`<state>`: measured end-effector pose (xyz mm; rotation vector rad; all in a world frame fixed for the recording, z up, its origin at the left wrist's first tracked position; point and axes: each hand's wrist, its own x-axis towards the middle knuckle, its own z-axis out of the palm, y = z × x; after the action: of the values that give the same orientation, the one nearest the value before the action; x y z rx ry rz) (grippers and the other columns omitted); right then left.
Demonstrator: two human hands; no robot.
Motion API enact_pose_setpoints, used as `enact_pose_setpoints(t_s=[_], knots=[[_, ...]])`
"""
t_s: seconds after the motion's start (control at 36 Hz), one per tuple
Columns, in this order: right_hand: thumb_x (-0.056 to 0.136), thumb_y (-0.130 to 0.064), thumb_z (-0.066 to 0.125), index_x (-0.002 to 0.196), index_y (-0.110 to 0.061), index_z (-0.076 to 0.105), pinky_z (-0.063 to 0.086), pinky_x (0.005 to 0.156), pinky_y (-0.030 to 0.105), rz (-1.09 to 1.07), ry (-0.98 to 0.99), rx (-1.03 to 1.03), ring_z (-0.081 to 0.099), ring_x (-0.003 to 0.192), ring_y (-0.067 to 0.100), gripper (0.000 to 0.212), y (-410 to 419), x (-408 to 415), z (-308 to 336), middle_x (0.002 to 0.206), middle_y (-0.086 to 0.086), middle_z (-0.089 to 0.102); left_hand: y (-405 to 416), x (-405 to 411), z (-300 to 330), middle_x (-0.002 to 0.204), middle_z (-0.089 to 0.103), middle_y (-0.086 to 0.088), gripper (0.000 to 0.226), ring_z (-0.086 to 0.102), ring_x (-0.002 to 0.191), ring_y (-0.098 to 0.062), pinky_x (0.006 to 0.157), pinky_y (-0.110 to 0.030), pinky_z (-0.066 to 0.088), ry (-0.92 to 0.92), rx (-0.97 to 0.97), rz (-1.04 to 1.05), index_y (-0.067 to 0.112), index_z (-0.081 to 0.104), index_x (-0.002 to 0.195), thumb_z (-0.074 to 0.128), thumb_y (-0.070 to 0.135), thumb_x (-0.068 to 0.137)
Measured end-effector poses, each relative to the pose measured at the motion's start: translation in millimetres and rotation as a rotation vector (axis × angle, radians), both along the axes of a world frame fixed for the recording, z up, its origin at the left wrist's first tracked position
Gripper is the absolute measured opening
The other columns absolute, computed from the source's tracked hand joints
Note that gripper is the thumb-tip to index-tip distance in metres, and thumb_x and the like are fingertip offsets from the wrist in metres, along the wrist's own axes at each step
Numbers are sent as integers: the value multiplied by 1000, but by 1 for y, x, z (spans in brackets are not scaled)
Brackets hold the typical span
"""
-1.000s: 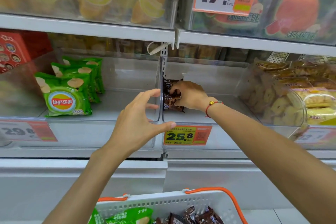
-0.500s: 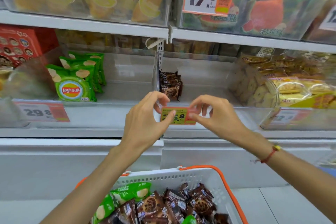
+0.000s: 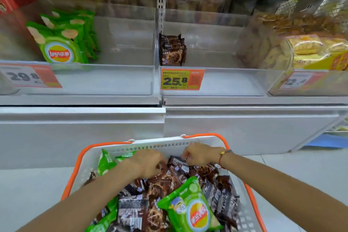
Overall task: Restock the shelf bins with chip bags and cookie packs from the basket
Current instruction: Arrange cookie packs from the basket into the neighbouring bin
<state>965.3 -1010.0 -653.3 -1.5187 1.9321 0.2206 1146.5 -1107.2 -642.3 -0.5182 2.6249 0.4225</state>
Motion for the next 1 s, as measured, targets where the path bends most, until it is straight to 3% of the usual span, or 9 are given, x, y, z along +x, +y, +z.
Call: enact_pose_setpoints(t_s=[0.14,0.25,0.39,0.56,0.69,0.75,0.81,0.89,1.0], knots=[[92,-11,48,121,-6,56,45,96,39,61,58,66,53,116,35,30,1,7,-44,126,18,56,6,7,-34,149,35,2,50,35,133,-24,107,-40,37,-90,4,-84,27,36,146,47,37,98],[92,-23,57,128,-5,48,45,97,39,95,121,49,52,120,35,42,3,3,-62,131,18,53,4,6,-37,145,38,4,47,34,132,-22,107,-39,35,-65,28,-45,29,40,142,51,38,97],[84,-34,67,123,-11,55,45,91,36,95,236,-89,54,118,29,47,2,2,-69,125,11,58,0,0,-36,140,44,1,47,37,130,-22,105,-39,37,-77,100,21,30,47,138,59,35,92],[85,-14,58,109,-10,68,46,84,29,-106,67,-70,60,106,29,27,-4,-7,-50,109,12,67,-8,-12,-30,136,52,1,48,48,124,-21,102,-35,41,-154,193,106,25,51,135,64,33,89],[89,-2,48,104,-6,68,42,61,24,-221,-198,50,51,75,20,25,-4,-32,9,88,12,60,-14,-32,0,142,47,-6,55,46,129,-23,106,-31,37,-3,278,273,10,42,141,59,30,93],[92,-2,50,105,-6,66,46,59,16,-277,-287,58,52,76,14,22,0,-36,38,92,9,55,-18,-40,15,142,47,-9,60,48,127,-23,104,-30,39,63,381,339,6,39,141,61,32,92],[94,-1,49,112,-7,64,51,65,15,-305,-378,68,56,81,10,25,6,-38,65,97,6,56,-19,-45,33,140,48,-7,62,51,123,-21,92,-27,46,97,539,391,8,38,142,63,33,91],[96,0,44,102,-20,62,50,94,34,-299,-458,20,60,96,15,27,13,-39,98,102,3,63,-19,-48,63,130,58,-7,45,56,104,-15,74,-19,48,156,673,388,12,52,130,63,31,91],[99,-6,42,118,-18,61,50,96,30,-331,-515,-79,62,103,14,29,18,-36,134,114,5,67,-20,-43,98,110,67,-4,31,61,90,-8,81,-23,50,278,694,374,11,62,118,62,29,92]])
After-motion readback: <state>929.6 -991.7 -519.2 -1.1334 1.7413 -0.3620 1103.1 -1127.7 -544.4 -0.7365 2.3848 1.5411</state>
